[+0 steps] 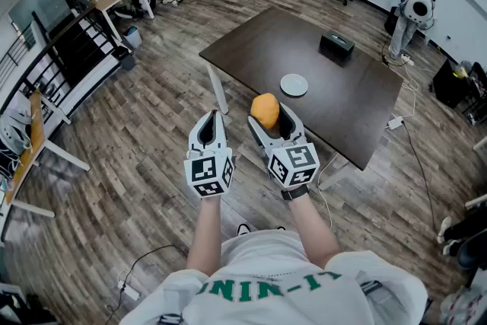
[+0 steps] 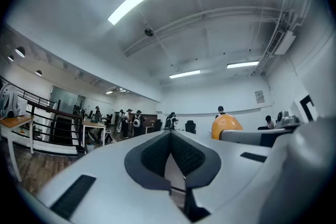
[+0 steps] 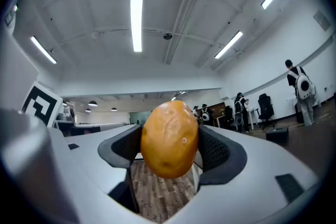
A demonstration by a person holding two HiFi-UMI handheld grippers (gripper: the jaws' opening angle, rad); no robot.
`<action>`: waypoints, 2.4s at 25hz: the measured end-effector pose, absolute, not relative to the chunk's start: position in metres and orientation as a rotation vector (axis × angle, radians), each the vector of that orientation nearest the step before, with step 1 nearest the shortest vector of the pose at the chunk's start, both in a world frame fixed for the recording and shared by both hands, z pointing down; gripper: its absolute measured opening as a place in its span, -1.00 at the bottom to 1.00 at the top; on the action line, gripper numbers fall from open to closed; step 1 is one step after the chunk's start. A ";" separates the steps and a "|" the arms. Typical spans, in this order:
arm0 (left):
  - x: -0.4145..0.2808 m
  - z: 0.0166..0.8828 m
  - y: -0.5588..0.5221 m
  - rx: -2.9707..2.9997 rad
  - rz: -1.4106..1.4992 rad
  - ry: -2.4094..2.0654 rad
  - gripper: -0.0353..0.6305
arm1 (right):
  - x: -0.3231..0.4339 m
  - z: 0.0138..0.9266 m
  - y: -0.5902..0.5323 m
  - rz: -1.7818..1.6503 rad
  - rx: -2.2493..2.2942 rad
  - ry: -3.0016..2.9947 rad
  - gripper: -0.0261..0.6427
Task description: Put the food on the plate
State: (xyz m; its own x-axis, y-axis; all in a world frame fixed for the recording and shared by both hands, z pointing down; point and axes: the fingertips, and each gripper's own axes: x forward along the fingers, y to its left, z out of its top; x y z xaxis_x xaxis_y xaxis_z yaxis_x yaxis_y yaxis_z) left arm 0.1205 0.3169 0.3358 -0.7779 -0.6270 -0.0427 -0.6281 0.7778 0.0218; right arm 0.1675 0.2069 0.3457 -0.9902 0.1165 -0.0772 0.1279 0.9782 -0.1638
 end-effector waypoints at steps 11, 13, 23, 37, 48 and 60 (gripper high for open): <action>0.062 0.347 0.361 -0.985 0.057 2.971 -0.86 | 0.097 0.355 0.251 -0.295 0.259 3.086 0.10; 0.050 0.350 0.373 -0.975 0.061 2.979 -0.86 | 0.082 0.356 0.261 -0.307 0.270 3.085 0.10; -0.002 0.381 0.415 -0.969 0.202 3.029 -0.86 | 0.033 0.375 0.300 -0.278 0.319 3.119 0.11; -0.094 0.429 0.353 -1.098 0.282 3.075 -0.86 | -0.048 0.421 0.229 -0.308 0.176 3.202 0.11; -0.233 0.379 0.173 -1.225 0.158 2.950 -0.86 | -0.183 0.378 0.073 -0.325 0.127 3.123 0.11; -0.289 0.374 -0.040 -1.603 0.078 2.731 -0.86 | -0.230 0.361 -0.105 -0.203 -0.093 3.029 0.11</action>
